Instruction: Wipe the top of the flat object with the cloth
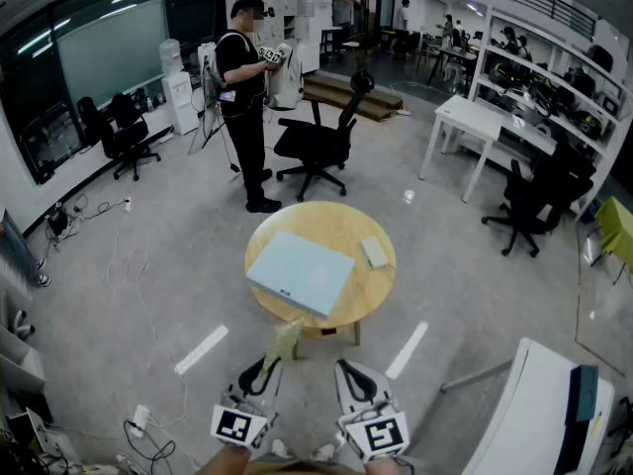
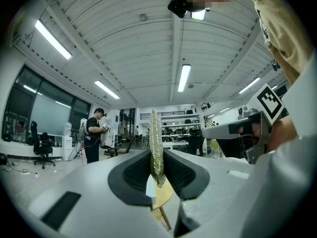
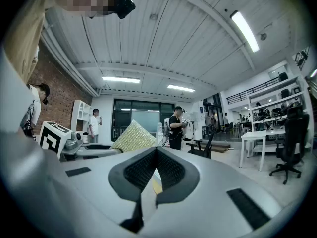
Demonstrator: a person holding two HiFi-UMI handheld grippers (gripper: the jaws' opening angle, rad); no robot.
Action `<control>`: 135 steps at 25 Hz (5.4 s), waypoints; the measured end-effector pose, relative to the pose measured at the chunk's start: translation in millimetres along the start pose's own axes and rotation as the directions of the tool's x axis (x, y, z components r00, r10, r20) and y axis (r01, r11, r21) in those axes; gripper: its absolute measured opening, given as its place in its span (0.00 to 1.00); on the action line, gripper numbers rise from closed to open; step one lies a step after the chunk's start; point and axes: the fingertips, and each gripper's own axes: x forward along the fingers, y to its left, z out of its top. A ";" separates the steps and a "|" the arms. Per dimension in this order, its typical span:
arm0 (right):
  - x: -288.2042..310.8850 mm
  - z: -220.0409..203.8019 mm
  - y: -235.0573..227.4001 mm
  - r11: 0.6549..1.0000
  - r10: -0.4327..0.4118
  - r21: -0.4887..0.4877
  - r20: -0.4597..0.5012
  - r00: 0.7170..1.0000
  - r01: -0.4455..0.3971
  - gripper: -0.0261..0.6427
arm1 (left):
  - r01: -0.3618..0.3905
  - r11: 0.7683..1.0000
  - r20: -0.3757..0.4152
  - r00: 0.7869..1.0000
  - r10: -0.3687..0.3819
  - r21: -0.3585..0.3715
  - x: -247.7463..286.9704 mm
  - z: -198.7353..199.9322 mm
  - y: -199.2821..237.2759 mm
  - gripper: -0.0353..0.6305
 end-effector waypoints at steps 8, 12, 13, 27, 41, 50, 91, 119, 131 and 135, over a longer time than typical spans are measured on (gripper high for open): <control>-4.5 0.3 -9.3 1.000 -0.004 0.019 0.011 1.000 0.004 0.04 | 0.013 1.000 -0.002 1.000 -0.013 0.015 10.1 3.0 -8.3 0.15; -7.1 5.3 -6.6 0.998 0.020 0.067 0.025 0.999 -0.021 0.04 | 0.014 1.000 0.003 1.000 -0.014 0.006 9.7 7.5 -8.3 0.15; -8.0 6.6 -7.1 0.997 0.019 0.071 0.028 0.999 -0.021 0.04 | 0.012 1.000 -0.002 1.000 -0.012 0.004 8.9 6.2 -8.6 0.15; -26.4 -23.8 -33.0 0.997 0.034 0.072 -0.021 0.999 -0.033 0.04 | -0.054 0.998 -0.050 0.997 0.051 -0.045 4.5 -19.9 -16.8 0.15; 39.9 -32.2 -74.6 0.998 0.013 0.059 -0.032 0.999 -0.011 0.04 | -0.015 0.998 -0.052 0.999 0.012 -0.066 78.2 -41.3 21.9 0.15; 152.5 -41.0 -114.5 0.997 -0.007 0.070 -0.064 0.998 0.012 0.04 | 0.033 0.995 -0.104 0.994 -0.042 -0.092 167.2 -68.6 97.7 0.15; 326.7 -62.5 -269.7 0.997 -0.006 0.081 -0.139 0.990 0.018 0.04 | 0.163 0.902 -0.379 0.867 -0.325 -0.401 396.5 -218.9 130.7 0.15; 451.2 -104.1 -213.2 0.996 0.054 0.078 -0.207 0.977 -0.038 0.04 | -0.155 0.985 -0.555 0.827 0.084 -0.082 388.8 -291.2 382.8 0.15; 453.5 -81.5 -189.5 0.998 0.023 0.060 -0.196 0.980 -0.011 0.04 | -0.150 0.985 -0.440 0.893 0.097 -0.087 387.3 -233.3 412.7 0.15; 424.8 -74.2 -209.0 0.997 -0.036 0.055 -0.194 0.980 0.047 0.04 | 0.020 0.976 -0.383 0.918 -0.103 -0.215 430.8 -221.0 325.5 0.15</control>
